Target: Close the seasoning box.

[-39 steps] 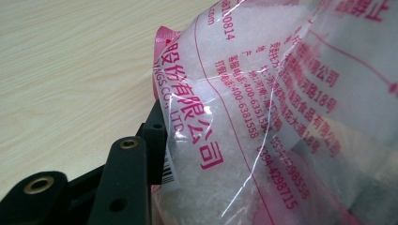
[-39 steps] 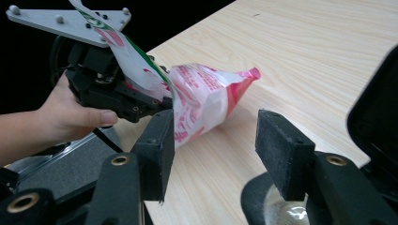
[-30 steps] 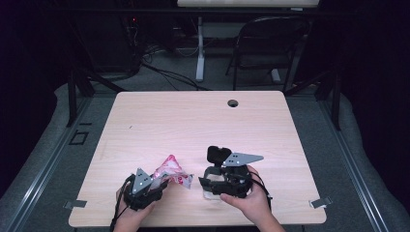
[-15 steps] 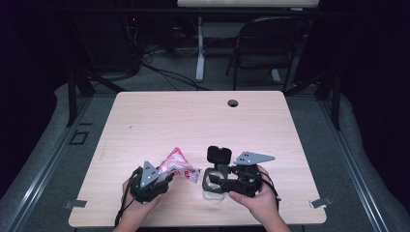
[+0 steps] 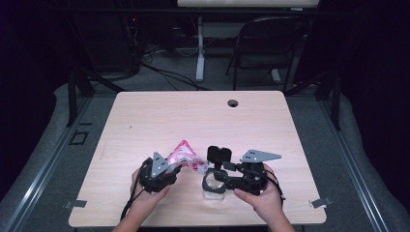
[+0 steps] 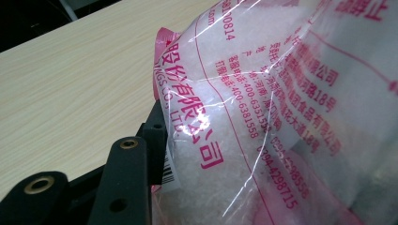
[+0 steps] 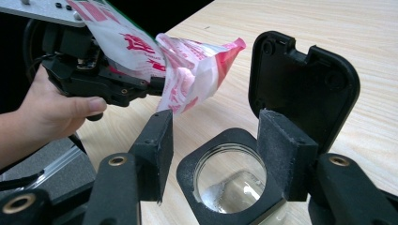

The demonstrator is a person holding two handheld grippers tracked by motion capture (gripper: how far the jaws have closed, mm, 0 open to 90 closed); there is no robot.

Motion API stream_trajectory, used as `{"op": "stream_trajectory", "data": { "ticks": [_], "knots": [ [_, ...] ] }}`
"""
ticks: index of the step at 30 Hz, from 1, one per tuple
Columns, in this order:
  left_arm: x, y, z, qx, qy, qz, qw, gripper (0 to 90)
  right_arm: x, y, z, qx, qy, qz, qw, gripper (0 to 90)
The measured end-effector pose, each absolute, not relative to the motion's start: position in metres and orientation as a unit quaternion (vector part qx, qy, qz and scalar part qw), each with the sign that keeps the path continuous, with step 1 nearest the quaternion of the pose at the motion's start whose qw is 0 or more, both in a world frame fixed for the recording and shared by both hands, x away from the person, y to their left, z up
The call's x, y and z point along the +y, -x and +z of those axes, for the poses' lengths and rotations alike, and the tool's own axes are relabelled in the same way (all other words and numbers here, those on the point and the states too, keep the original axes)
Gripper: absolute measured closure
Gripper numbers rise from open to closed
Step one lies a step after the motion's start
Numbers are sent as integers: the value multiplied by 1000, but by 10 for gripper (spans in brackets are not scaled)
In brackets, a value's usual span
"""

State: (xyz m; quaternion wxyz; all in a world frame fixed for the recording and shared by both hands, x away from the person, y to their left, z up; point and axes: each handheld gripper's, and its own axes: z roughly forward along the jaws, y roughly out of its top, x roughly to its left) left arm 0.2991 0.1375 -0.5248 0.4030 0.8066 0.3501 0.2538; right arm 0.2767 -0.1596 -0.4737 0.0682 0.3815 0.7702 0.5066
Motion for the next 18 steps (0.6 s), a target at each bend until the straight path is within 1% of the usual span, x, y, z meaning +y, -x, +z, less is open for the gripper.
{"op": "stream_trajectory", "data": {
  "ticks": [6, 11, 18],
  "knots": [
    [133, -302, -524, 348, -808, 261, 399, 550, -159, -276, -473, 769, -380, 510, 61, 478],
    [127, -299, -523, 331, -813, 284, 385, 550, -157, -275, -473, 774, -375, 506, 63, 520],
    [120, -295, -523, 316, -816, 302, 377, 550, -151, -275, -473, 778, -371, 503, 59, 558]
  ]
}}
